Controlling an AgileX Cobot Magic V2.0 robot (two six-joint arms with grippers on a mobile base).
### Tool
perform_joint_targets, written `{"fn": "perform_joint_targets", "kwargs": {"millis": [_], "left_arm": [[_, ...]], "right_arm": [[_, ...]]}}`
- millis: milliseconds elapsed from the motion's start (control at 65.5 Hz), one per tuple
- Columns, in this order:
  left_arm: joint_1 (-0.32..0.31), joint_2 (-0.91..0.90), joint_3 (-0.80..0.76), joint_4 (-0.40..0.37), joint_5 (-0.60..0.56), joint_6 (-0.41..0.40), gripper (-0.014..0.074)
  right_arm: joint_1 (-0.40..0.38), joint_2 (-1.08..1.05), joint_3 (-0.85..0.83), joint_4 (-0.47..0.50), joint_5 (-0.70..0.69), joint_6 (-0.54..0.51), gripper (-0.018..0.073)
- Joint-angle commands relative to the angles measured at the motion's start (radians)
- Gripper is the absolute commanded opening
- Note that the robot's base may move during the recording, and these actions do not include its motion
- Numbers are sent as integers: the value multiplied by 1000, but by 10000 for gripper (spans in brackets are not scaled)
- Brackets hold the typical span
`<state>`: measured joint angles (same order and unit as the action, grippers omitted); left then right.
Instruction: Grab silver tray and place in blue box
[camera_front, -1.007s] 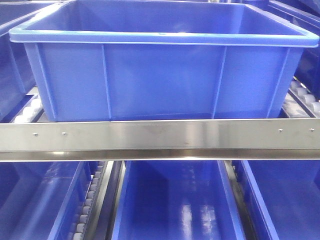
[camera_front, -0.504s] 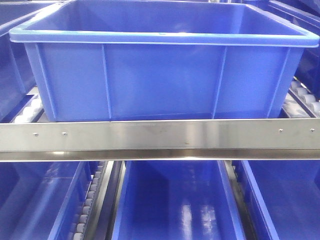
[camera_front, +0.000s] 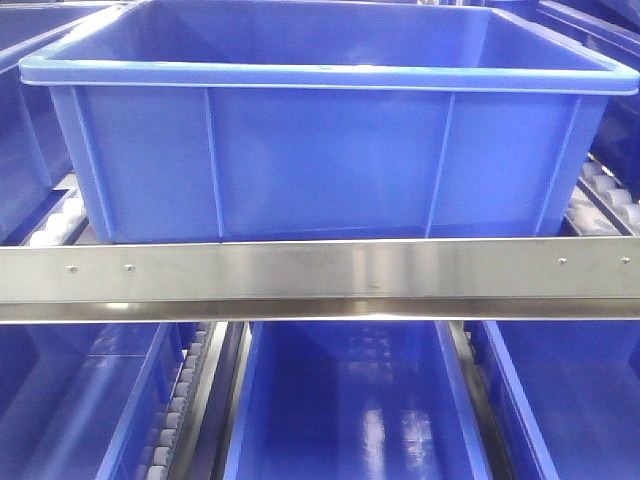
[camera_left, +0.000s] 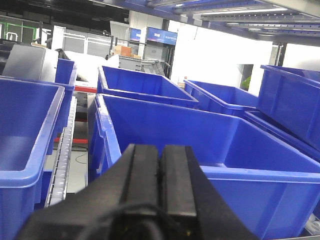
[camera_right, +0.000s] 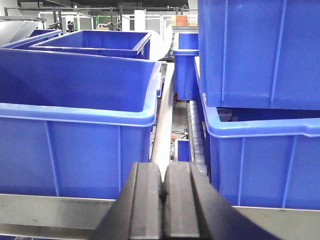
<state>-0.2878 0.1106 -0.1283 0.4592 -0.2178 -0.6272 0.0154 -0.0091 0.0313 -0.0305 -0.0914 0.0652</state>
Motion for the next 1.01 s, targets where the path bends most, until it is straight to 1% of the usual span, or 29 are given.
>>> {"fn": "perform_joint_targets", "kwargs": {"millis": [0,61,92,122,137,153,168,198,244,259,275,305,397,473,626,672,702,717,748,992], "left_arm": [[4,9,-27,-7,-57,-4,-96],[17,9,-26,-31,-10,-4,-96],[28,9,-26,-82,22,5,-96],[38,9,-26,-164,43,56,-96],[43,9,-26,-215,49,95,-96],[50,9,-24,-247,54,167,-96],[55,9,-24,-294,54,219,-96],[72,9,-22,-357,49,379,-97],[96,9,-22,-439,46,533,-97],[103,9,-21,-472,46,564,-97],[114,9,-18,-489,46,598,-97],[132,9,-12,-506,46,627,-97],[176,9,22,-491,44,627,-97],[193,-6,56,-485,44,627,-97],[224,-109,117,-483,46,627,-97],[223,-149,145,-483,46,627,-97],[223,-142,158,-483,26,627,-96],[223,-139,155,-480,63,622,-96],[217,-137,152,-479,78,622,-97],[212,-142,155,-473,60,622,-97]], "right_arm": [[-7,-21,2,1,-82,-11,48],[-7,-21,2,1,-82,-11,48],[-7,-21,2,1,-82,-11,48],[-7,-21,2,1,-82,-11,48],[-7,-21,2,1,-82,-11,48],[-7,-21,2,1,-82,-11,48],[-7,-21,2,1,-82,-11,48],[-7,-21,2,1,-82,-11,48],[-7,-21,2,1,-82,-11,48],[-7,-21,2,1,-82,-11,48],[-7,-21,2,1,-82,-11,48],[-7,-21,2,1,-82,-11,48],[-7,-21,2,1,-82,-11,48],[-7,-21,2,1,-82,-11,48],[-7,-21,2,1,-82,-11,48],[-7,-21,2,1,-82,-11,48],[-7,-21,2,1,-82,-11,48],[-7,-21,2,1,-81,-11,48],[-7,-21,2,1,-81,-11,48],[-7,-21,2,1,-81,-11,48]]}}
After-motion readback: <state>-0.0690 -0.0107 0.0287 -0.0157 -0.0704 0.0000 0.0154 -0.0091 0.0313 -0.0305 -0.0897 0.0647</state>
